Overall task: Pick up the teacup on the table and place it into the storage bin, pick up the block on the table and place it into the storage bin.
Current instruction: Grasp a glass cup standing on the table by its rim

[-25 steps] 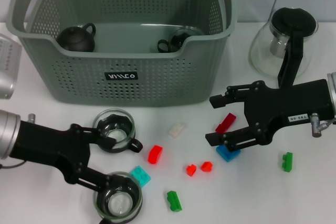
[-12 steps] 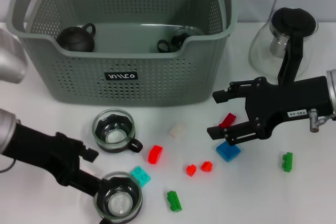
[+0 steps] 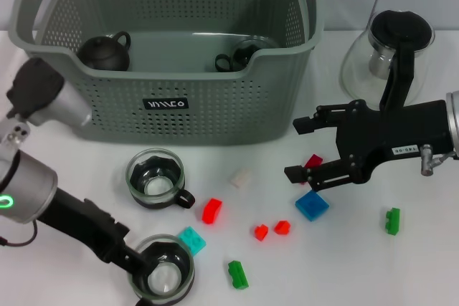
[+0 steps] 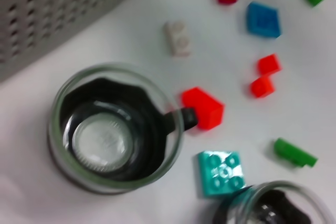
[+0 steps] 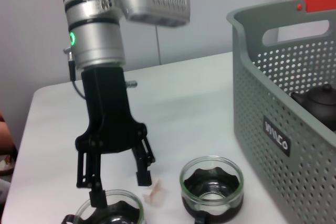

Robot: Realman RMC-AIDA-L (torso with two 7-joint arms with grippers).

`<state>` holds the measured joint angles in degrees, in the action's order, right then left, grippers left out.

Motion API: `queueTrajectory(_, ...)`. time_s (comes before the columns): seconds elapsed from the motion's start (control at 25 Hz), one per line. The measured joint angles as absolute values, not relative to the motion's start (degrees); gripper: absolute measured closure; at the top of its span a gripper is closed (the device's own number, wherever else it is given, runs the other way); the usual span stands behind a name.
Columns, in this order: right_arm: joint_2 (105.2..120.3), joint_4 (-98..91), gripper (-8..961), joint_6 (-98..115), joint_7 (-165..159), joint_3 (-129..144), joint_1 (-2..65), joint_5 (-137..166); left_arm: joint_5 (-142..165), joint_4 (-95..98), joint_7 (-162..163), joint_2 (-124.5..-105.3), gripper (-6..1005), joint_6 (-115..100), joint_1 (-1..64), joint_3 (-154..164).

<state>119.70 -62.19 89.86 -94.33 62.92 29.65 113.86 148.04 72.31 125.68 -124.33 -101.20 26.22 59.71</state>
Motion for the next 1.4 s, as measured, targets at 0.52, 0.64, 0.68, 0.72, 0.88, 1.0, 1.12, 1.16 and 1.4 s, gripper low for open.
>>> queueTrajectory(0.52,119.44,-61.16,78,88.33,-93.87,62.54,30.39,114.50,149.23,70.22,127.97,-124.38,70,-96.75,26.13,65.09)
queueTrajectory(0.64,119.44,-61.16,78,88.23,-93.88,62.40,30.51,114.52,149.21,69.83,128.02,-124.30,70,-96.23,26.31,65.23)
queueTrajectory(0.68,119.44,-61.16,78,88.23,-93.93,62.38,30.57,114.52,149.22,69.80,128.03,-124.27,70,-96.13,26.34,65.26)
queueTrajectory(0.72,119.44,-61.16,78,88.23,-94.02,62.36,30.64,114.53,149.23,69.78,128.03,-124.27,70,-96.08,26.37,65.29)
queueTrajectory(0.88,119.43,-61.17,79,88.18,-94.14,62.30,30.79,114.55,149.87,69.20,128.13,-124.30,155,-95.61,26.34,65.83)
queueTrajectory(1.0,119.43,-61.17,79,88.16,-94.16,62.30,30.83,114.53,150.07,68.83,128.16,-124.29,242,-95.06,26.38,65.87)
queueTrajectory(1.12,119.44,-61.17,80,88.18,-94.25,62.31,30.92,114.54,150.07,68.43,128.12,-124.23,333,-94.87,26.39,65.92)
queueTrajectory(1.16,119.44,-61.17,80,88.18,-94.25,62.31,30.93,114.53,150.06,68.32,128.01,-124.23,363,-94.77,26.39,65.93)
queueTrajectory(1.4,119.21,-61.49,80,88.37,-94.35,62.05,31.09,114.52,149.04,71.80,127.34,-124.16,453,-95.25,26.16,64.34)
